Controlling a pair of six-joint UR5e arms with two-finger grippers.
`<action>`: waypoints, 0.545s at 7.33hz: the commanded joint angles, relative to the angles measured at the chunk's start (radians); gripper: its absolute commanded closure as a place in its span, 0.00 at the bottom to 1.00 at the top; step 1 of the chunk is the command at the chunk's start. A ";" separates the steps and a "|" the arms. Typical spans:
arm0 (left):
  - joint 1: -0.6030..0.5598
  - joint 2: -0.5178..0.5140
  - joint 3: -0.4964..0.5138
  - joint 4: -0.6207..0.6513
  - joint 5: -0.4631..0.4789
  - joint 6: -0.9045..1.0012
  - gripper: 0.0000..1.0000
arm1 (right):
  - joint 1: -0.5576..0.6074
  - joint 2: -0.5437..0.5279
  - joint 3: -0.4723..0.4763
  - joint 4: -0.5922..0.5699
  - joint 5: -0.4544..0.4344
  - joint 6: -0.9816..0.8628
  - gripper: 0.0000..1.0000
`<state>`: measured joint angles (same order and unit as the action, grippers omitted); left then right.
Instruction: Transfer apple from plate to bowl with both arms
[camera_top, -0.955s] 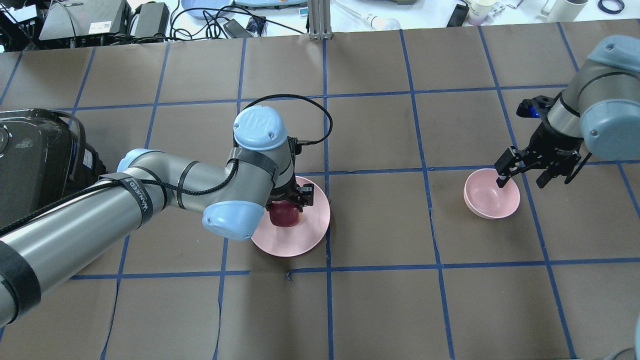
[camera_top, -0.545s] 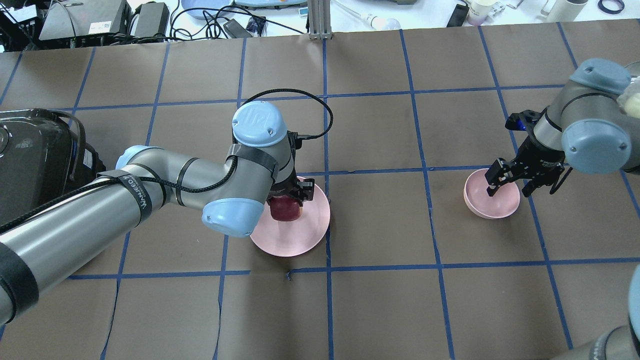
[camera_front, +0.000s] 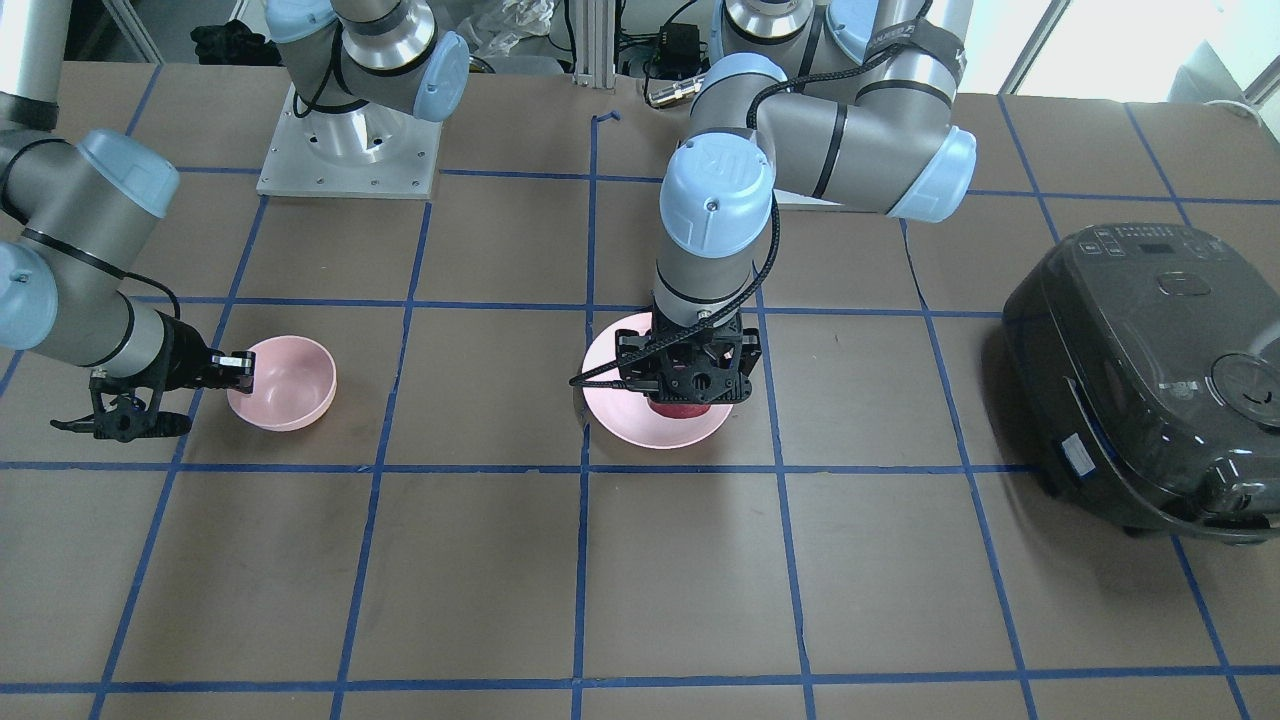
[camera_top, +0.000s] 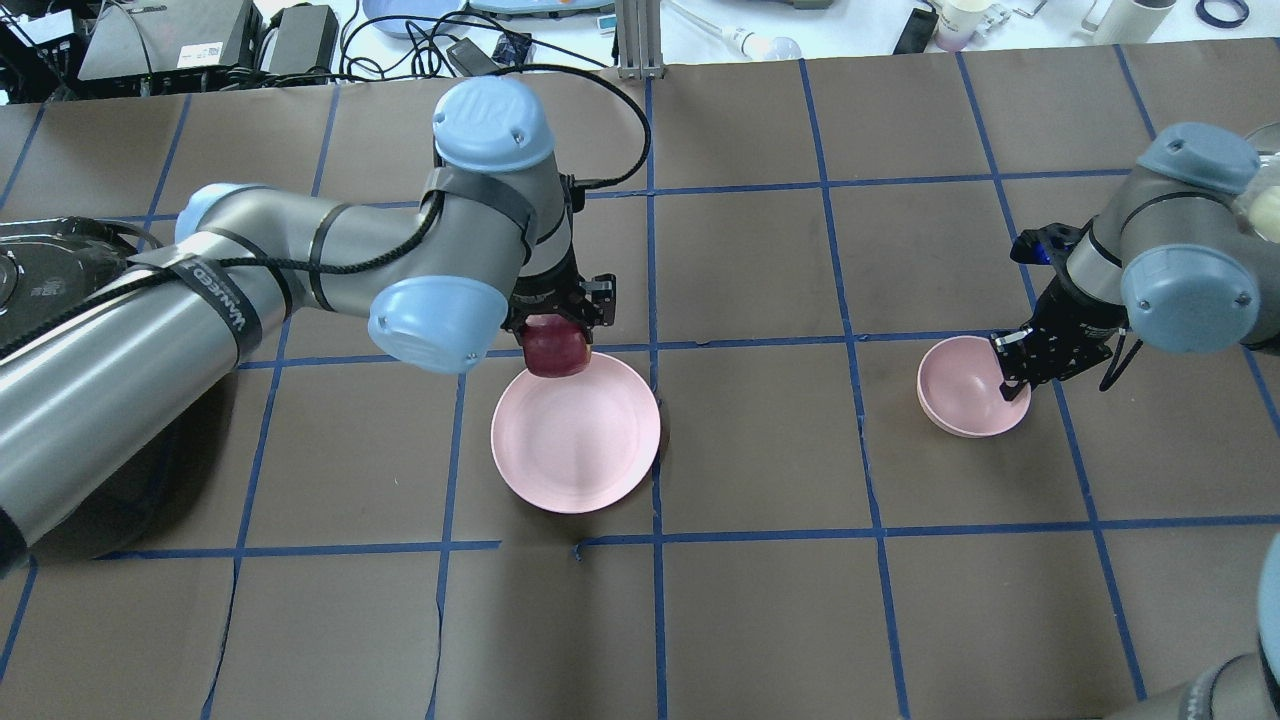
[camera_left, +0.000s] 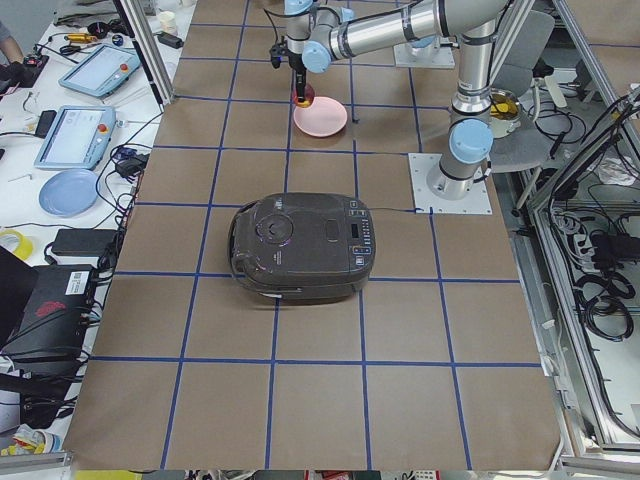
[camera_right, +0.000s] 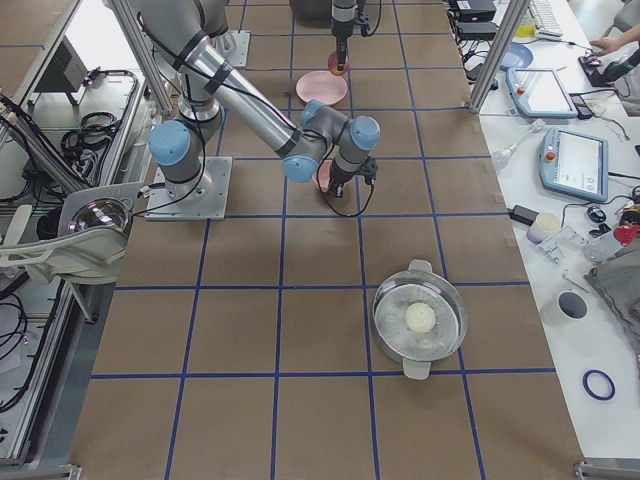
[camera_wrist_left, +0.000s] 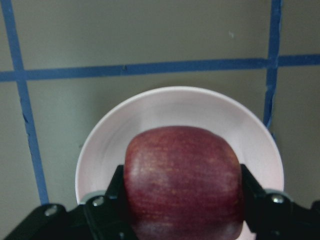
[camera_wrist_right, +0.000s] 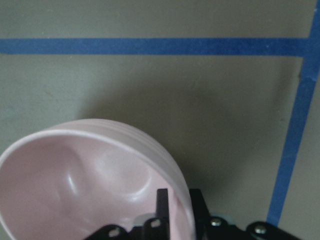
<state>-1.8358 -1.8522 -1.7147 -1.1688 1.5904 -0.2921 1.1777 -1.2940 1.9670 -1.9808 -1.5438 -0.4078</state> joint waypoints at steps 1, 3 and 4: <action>0.016 -0.002 0.079 -0.083 0.000 -0.016 1.00 | 0.023 -0.053 -0.069 0.096 0.023 0.004 1.00; 0.099 0.001 0.108 -0.098 -0.007 0.001 1.00 | 0.124 -0.071 -0.091 0.120 0.122 0.059 1.00; 0.105 -0.011 0.137 -0.126 -0.007 0.008 1.00 | 0.196 -0.065 -0.082 0.109 0.170 0.161 1.00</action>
<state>-1.7540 -1.8544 -1.6086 -1.2675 1.5850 -0.2938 1.2957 -1.3594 1.8825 -1.8697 -1.4266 -0.3377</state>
